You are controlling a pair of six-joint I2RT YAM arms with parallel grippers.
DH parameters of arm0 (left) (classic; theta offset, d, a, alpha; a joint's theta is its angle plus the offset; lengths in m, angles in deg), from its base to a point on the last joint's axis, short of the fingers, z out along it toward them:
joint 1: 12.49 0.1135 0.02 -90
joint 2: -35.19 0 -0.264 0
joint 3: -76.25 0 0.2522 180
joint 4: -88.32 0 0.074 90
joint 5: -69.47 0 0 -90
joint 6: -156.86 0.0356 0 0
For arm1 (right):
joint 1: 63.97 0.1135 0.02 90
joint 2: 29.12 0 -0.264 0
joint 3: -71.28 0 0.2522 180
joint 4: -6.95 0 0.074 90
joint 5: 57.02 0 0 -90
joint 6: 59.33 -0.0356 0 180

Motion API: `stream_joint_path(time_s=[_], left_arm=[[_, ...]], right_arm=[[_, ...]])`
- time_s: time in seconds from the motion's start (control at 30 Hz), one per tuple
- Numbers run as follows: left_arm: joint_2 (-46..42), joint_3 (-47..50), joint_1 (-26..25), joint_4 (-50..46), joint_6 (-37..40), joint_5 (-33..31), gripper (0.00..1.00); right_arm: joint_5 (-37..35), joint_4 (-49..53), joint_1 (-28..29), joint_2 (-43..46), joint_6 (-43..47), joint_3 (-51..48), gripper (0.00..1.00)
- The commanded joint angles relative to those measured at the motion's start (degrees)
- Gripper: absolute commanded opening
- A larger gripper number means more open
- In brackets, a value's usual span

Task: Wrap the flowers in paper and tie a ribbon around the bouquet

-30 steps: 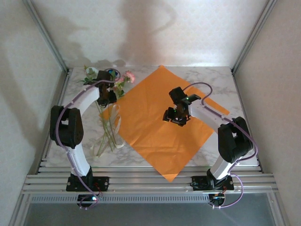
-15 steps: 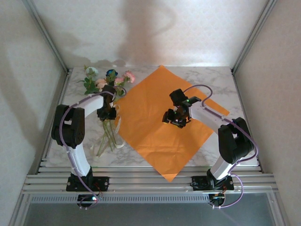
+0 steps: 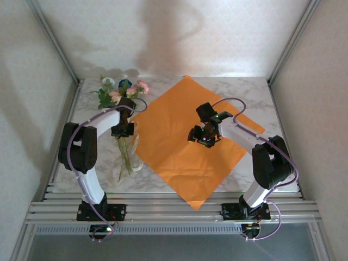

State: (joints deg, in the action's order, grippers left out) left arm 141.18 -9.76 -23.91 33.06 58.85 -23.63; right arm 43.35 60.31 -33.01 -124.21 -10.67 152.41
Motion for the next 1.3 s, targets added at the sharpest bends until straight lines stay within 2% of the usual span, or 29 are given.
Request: stream_joint_path(time_s=[0.0, 0.33, 0.6, 0.97, 1.17, 1.27], left_arm=[[-3.42, -2.99, -0.88, -3.58, 1.35, -4.71, 0.0], [-6.92, -3.83, -0.96, -4.49, -0.51, -4.34, 0.0], [-2.27, -0.33, -0.97, -1.35, -0.9, 0.08, 0.0], [-0.7, 1.57, -0.65, 0.2, -1.57, 2.92, 0.2], [-0.54, 2.11, -0.44, 0.13, -1.4, 3.03, 0.13], [-0.37, 2.29, -0.41, 0.24, -1.15, 2.35, 0.13]], right_arm=[[0.09, 0.01, 0.15, 0.48, -0.68, -0.05, 0.57], [0.05, 0.13, 0.14, -0.14, -0.46, 0.21, 0.57], [0.35, 0.1, 0.19, -0.54, -0.58, 0.04, 0.57], [-0.04, 0.39, 0.15, -0.09, -0.49, -0.32, 0.57], [0.09, -0.05, 0.16, -0.34, -0.63, -0.09, 0.57], [0.14, -0.16, 0.15, -0.46, -0.67, 0.03, 0.57]])
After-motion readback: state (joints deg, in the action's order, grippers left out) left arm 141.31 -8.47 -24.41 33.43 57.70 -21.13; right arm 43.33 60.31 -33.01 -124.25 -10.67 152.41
